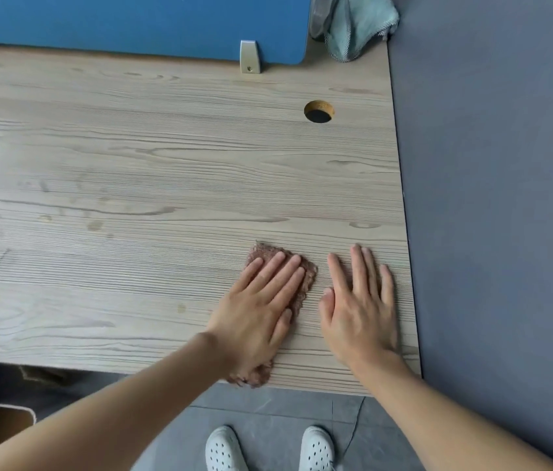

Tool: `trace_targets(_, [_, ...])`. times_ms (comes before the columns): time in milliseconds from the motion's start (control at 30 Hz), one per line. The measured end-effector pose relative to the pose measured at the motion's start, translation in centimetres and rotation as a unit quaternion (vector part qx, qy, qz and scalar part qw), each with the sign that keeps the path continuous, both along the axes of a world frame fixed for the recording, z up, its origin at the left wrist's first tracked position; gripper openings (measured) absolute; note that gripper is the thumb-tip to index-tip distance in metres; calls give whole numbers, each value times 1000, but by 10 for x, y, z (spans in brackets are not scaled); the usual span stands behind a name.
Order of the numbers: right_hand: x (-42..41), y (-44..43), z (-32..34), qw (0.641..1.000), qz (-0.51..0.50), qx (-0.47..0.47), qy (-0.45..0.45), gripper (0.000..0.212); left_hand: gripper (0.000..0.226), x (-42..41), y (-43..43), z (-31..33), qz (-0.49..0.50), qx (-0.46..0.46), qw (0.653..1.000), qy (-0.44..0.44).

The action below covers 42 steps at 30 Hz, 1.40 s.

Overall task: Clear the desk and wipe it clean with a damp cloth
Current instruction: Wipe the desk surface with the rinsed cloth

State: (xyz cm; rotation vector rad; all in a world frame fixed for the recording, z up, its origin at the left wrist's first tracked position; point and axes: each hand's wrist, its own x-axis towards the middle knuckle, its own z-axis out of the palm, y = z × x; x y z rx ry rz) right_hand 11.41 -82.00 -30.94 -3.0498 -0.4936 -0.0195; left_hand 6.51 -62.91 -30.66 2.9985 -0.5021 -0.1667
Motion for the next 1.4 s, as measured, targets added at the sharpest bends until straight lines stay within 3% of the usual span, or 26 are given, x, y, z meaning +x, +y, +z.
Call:
trace_targets(67, [0, 0, 1, 1000, 3, -4, 1, 60, 62, 10, 19, -1, 10, 0, 1000, -17])
trace_targets(200, [1, 2, -1, 1000, -3, -10, 8, 60, 65, 15, -8, 1, 157, -21, 987, -25])
trace_targets(400, [2, 1, 0, 1000, -3, -14, 17, 61, 65, 27, 0, -3, 22, -8, 1000, -3])
trace_targets(567, [2, 2, 1, 1000, -5, -17, 20, 61, 67, 41, 8, -1, 140, -11, 990, -23])
trace_targets(800, [1, 1, 2, 1000, -6, -19, 23, 61, 65, 44, 12, -4, 24, -11, 1000, -8])
trace_targets(967, [3, 2, 5, 1000, -7, -1, 20, 60, 67, 63, 27, -2, 174, -5, 984, -26])
trace_targets(1167, [13, 10, 11, 998, -50, 38, 21, 50, 65, 57, 1, -2, 34, -15, 999, -15])
trace_targets(1267, [48, 22, 12, 995, -91, 51, 7, 54, 65, 68, 16, -2, 60, -15, 998, -16])
trace_targets(1400, [63, 25, -3, 997, -79, 3, 12, 63, 66, 74, 9, -2, 124, -19, 992, -19])
